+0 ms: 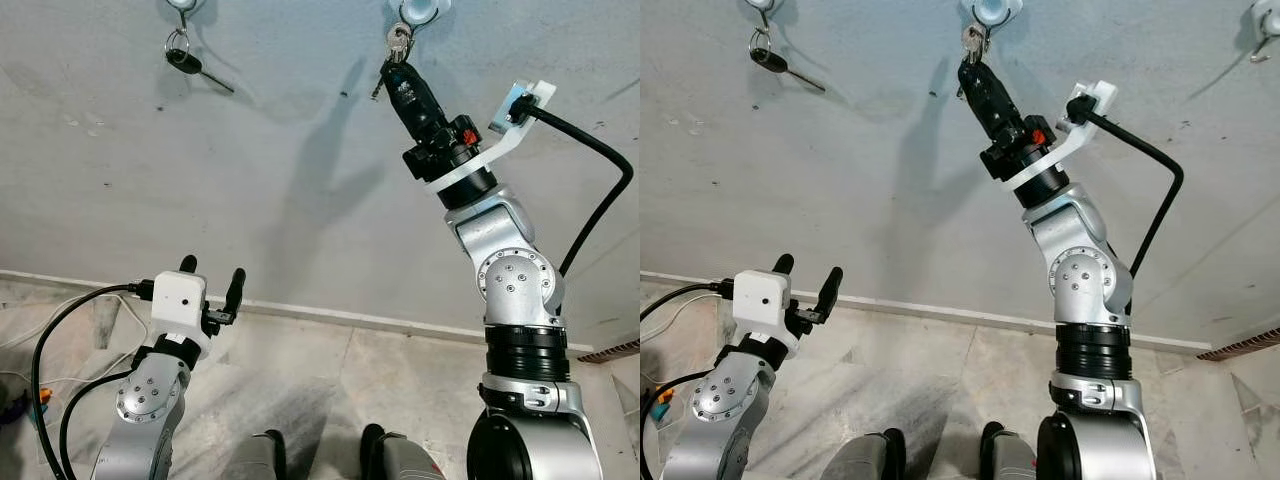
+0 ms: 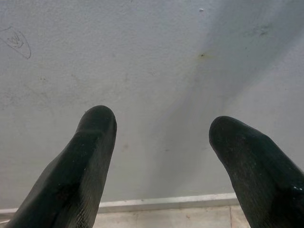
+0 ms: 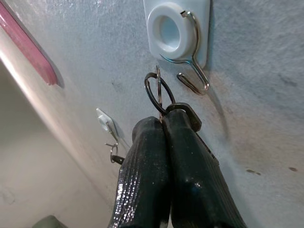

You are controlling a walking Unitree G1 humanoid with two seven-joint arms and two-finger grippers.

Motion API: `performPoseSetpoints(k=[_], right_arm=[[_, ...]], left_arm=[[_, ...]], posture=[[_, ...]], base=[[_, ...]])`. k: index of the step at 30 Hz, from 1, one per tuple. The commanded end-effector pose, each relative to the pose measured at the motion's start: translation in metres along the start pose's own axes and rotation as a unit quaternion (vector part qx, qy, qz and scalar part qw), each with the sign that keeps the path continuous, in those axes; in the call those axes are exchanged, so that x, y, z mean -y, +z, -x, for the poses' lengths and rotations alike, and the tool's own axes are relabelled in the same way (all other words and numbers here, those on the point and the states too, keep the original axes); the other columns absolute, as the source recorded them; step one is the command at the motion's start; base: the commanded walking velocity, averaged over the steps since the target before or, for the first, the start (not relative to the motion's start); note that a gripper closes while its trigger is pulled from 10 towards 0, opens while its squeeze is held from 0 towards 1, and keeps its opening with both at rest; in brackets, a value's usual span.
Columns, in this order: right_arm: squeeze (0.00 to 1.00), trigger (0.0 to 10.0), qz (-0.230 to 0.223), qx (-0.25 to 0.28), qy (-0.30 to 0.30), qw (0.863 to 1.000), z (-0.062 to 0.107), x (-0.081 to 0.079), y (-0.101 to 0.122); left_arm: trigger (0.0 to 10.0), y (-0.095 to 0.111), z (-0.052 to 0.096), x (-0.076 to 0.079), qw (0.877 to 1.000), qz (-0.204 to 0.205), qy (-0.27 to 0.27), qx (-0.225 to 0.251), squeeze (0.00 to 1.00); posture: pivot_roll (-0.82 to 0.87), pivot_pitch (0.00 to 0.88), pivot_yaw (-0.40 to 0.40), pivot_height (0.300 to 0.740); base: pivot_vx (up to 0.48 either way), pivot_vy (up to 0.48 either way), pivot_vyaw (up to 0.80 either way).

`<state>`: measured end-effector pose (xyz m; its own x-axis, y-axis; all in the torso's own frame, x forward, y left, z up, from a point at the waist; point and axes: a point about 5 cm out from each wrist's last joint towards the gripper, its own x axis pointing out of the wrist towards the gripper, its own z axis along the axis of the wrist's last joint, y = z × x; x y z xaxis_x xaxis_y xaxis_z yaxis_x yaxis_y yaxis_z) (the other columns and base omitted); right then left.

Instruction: Hang keys on a hook

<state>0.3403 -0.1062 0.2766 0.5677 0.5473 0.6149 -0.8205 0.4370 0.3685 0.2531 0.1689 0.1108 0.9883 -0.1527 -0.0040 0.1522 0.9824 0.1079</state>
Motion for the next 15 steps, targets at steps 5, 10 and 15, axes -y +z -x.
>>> performPoseSetpoints(k=[5,10,15], right_arm=[[0.00,10.0,-0.008,0.012,0.007,1.000,-0.0083,-0.0030,0.0034],[0.00,10.0,-0.005,0.022,-0.002,1.000,-0.0103,-0.0001,0.0074],[0.00,10.0,-0.002,0.031,-0.013,0.999,-0.0076,0.0038,0.0123]], left_arm=[[10.0,-0.0046,0.0035,-0.0016,1.000,-0.002,0.000,-0.012,0.00],[10.0,-0.0048,0.0040,-0.0011,1.000,-0.002,0.000,-0.013,0.00],[10.0,-0.0049,0.0046,-0.0017,1.000,-0.002,0.001,-0.013,0.00]], posture=[[0.18,0.253,0.087,0.740],[0.18,0.253,0.087,0.740],[0.18,0.255,0.084,0.740]], base=[[0.000,0.000,0.00],[0.000,0.000,0.00],[0.000,0.000,0.00]])
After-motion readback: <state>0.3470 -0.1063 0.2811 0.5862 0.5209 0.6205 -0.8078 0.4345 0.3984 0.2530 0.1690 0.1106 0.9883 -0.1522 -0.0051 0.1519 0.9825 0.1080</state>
